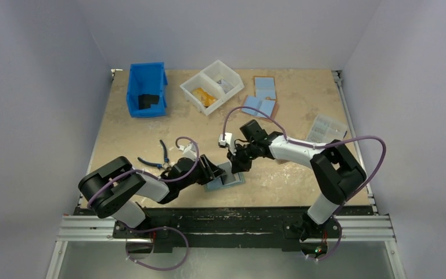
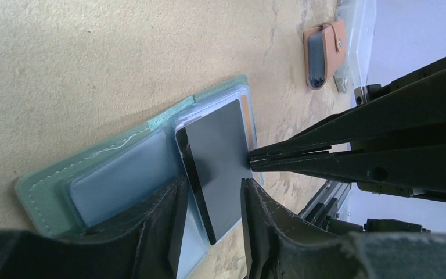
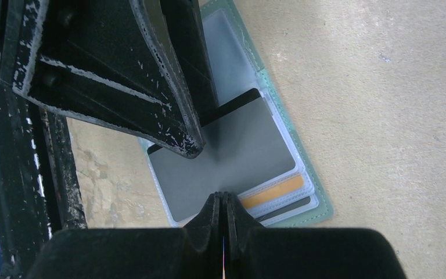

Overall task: Take the credit cards out of the card holder
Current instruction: Remove the credit card from the card holder.

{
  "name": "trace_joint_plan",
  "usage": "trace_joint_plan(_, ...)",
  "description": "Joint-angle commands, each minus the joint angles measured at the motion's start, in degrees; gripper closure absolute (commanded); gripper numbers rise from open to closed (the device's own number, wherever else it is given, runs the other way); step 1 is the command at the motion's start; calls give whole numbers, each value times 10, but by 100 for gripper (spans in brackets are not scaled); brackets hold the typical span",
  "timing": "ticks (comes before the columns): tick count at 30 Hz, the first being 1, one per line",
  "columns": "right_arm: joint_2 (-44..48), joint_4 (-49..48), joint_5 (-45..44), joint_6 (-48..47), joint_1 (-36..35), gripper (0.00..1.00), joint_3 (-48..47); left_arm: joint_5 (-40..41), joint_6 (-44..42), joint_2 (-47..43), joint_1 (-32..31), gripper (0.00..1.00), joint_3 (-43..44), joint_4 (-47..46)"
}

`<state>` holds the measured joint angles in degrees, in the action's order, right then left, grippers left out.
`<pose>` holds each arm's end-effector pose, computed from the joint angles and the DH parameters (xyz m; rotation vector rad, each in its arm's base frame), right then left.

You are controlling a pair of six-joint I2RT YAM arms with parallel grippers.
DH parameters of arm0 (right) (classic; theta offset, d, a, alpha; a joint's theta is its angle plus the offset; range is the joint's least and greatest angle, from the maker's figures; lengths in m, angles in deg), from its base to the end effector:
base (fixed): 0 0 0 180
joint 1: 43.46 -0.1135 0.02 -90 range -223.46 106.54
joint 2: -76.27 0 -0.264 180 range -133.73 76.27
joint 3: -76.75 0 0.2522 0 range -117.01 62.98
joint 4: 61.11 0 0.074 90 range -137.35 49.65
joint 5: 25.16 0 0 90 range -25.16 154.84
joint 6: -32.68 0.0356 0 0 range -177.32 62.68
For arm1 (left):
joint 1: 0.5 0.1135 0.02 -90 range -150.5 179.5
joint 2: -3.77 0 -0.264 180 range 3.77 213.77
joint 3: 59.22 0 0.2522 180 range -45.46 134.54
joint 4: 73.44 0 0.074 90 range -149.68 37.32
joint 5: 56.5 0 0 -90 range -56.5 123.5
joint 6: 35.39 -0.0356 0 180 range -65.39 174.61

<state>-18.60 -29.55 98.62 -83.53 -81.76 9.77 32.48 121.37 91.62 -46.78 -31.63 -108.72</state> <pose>0.2373 0.2126 0.1694 -1.5405 2.0447 0.8437 0.1616 -0.1700 0.1121 -0.3873 2.2159 -1.2068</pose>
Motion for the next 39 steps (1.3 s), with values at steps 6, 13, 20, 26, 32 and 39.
trace_joint_plan(6, -56, 58, 7, -14, -38, 100, -56, 26, 18, -9, -3, 62, -27, -41)
trace_joint_plan(13, -96, 107, 24, -6, -41, 100, -98, 25, 16, -13, -4, 90, -44, -84)
trace_joint_plan(20, -73, 100, 16, 3, -23, 100, -97, 18, 13, -5, -3, 100, -61, -118)
trace_joint_plan(26, -30, 97, 68, -2, 14, 97, -88, 13, -3, -9, -3, 100, -66, -126)
trace_joint_plan(32, -40, 93, 63, 6, 15, 100, -86, -4, -7, -7, -3, 100, -62, -129)
trace_joint_plan(39, -53, 86, 45, 20, 12, 100, -84, -10, -5, 1, -3, 100, -63, -137)
